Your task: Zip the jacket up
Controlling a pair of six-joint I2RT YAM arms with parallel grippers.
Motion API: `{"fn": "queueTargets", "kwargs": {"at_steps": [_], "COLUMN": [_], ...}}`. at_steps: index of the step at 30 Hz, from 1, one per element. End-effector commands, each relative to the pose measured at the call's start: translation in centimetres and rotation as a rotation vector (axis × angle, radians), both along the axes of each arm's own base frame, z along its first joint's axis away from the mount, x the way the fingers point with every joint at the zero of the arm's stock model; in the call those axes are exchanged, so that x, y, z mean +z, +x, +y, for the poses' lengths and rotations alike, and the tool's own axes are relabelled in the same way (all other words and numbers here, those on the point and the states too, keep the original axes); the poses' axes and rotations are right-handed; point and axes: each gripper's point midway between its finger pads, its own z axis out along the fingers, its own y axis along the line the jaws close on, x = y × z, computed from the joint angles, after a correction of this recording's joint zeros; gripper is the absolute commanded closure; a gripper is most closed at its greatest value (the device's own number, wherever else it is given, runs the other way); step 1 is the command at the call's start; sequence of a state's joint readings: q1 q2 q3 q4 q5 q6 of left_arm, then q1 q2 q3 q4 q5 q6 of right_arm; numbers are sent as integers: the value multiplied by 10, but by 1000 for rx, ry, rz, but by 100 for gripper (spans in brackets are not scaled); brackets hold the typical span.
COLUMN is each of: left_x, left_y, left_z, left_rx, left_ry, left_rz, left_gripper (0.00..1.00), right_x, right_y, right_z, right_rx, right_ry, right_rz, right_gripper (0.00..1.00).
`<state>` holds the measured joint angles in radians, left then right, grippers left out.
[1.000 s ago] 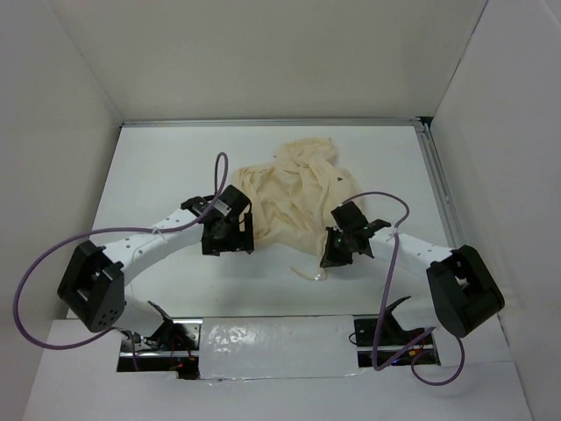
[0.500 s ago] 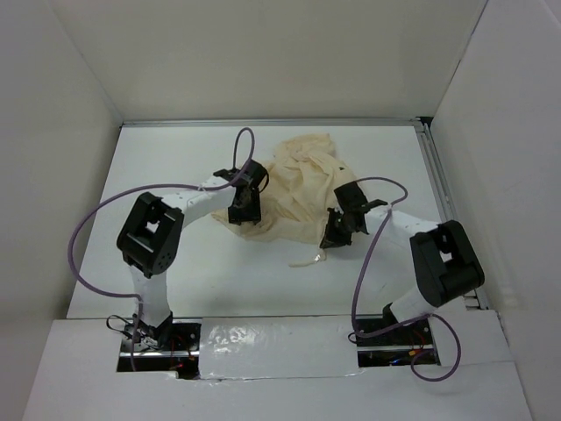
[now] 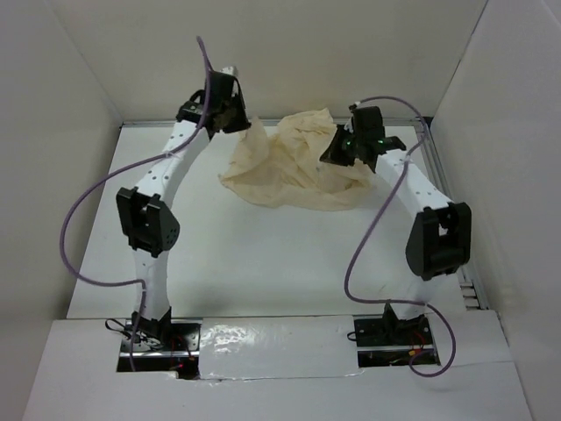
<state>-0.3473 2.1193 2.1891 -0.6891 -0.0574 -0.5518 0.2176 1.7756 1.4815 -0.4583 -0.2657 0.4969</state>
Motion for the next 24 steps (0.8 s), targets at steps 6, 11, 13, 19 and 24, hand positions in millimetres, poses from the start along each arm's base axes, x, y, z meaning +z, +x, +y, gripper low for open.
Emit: {"fn": "queueTargets", "kwargs": {"at_steps": [6,11,13,19,24], "left_x": [153,11,-37,-110,-119], "left_y": [-142,-240,-288,-361,-372], "left_z": [-21,-39,-59,-94,-112], "left_rx": [-295,-316,-368,-454,-472], "left_ry": [-156,-119,-119,7,75], "left_rz": [-329,42,188,426,461], "left_gripper": [100,100,100,100,100], "right_x": [106,10,-37,-93,-84], "right_y": [-118,-200,-233,-277,-274], "right_z": [14,30,39,42,52], "right_rx": [115,161,197,222,252], "right_ry": [95,129,143,40,77], "right_rz": [-224,-17,103,239,192], "right_gripper": [100,100,100,100,100]}}
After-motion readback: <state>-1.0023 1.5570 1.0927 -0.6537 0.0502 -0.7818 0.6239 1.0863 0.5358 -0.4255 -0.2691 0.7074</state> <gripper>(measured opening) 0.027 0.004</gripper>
